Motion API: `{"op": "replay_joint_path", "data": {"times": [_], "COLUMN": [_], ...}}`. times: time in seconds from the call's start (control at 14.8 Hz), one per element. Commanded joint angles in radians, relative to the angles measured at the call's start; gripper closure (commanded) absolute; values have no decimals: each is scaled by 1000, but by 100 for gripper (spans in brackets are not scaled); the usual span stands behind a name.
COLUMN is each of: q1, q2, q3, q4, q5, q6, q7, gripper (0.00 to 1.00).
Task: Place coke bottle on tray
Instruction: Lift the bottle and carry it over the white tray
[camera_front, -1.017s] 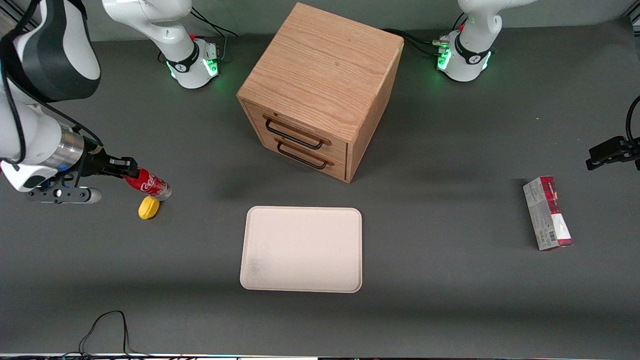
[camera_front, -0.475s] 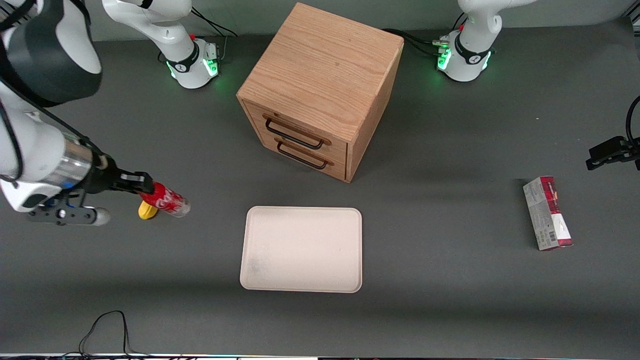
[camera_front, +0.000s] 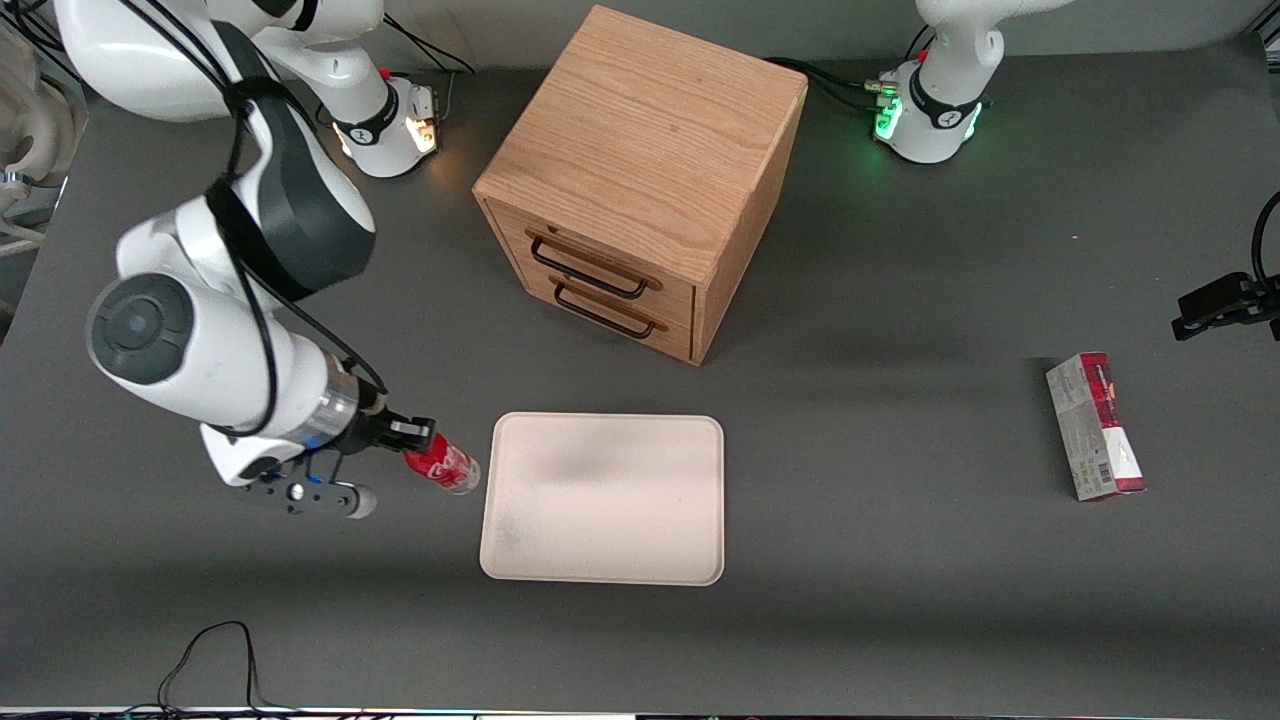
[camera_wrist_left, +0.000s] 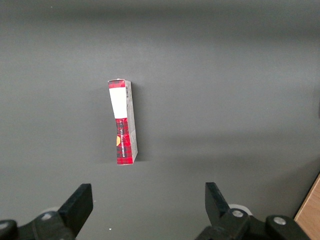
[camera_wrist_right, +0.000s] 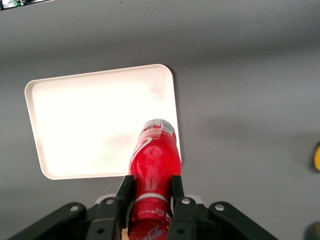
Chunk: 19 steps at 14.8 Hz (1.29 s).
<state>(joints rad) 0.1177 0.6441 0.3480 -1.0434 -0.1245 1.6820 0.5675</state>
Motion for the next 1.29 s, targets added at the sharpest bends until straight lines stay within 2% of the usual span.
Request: {"op": "replay_joint_path", "data": {"times": [0.0, 0.27, 0.54, 0.81, 0.88, 0.95, 1.02, 1.22], "q1": [14, 27, 34, 33, 33, 34, 34, 34], "q2": [71, 137, 192, 197, 203, 203, 203, 203], "q3": [11, 8, 3, -3, -9, -9, -10, -11], "q4": [46, -26, -55, -79, -79, -81, -96, -106], "q5": [-49, -72, -121, -124, -124, -126, -132, -147], "q6": [34, 174, 251, 309, 312, 323, 341, 392], "q7": [29, 48, 45, 45, 45, 45, 46, 75], "gripper": [100, 100, 100, 100, 76, 31, 1, 0]}}
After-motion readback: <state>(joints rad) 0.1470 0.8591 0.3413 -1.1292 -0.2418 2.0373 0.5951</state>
